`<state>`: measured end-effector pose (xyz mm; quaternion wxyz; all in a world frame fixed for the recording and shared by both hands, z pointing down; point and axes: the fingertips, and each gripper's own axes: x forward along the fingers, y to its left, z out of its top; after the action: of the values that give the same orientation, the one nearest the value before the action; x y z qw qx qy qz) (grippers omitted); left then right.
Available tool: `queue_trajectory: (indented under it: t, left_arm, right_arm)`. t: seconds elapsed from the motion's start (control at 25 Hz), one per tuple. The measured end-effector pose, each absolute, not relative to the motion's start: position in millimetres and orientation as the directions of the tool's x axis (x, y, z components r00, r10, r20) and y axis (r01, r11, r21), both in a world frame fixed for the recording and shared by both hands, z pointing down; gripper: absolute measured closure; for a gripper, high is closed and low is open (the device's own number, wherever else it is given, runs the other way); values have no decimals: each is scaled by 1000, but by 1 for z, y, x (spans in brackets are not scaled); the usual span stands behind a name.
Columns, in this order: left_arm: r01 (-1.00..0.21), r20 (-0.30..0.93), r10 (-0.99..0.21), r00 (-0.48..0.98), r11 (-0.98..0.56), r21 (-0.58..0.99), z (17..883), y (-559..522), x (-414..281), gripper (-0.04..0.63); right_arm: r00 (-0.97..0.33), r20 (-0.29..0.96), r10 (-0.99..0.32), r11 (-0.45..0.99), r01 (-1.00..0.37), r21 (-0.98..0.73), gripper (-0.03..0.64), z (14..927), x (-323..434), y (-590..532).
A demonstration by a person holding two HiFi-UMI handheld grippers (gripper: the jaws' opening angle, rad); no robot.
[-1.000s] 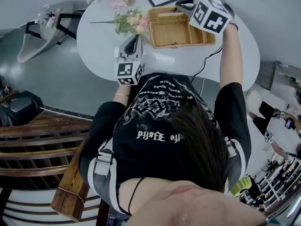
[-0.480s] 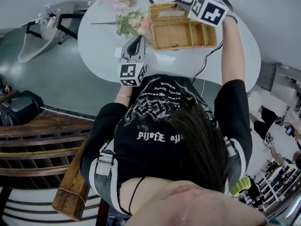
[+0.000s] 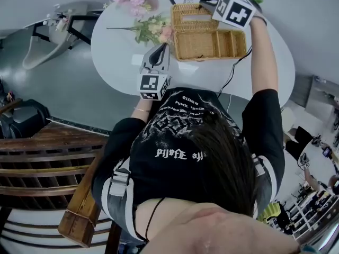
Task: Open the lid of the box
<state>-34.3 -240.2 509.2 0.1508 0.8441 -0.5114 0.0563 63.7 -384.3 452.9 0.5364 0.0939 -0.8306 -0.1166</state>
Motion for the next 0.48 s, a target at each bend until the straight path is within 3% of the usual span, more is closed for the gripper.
queue_trajectory:
  t: [0.48]
  left_arm:
    - [-881,277,-838,470,-425,210,513,-252,-38,571]
  right_arm:
    - [-371,897,-238,967,-1,256,581,478,61,-411]
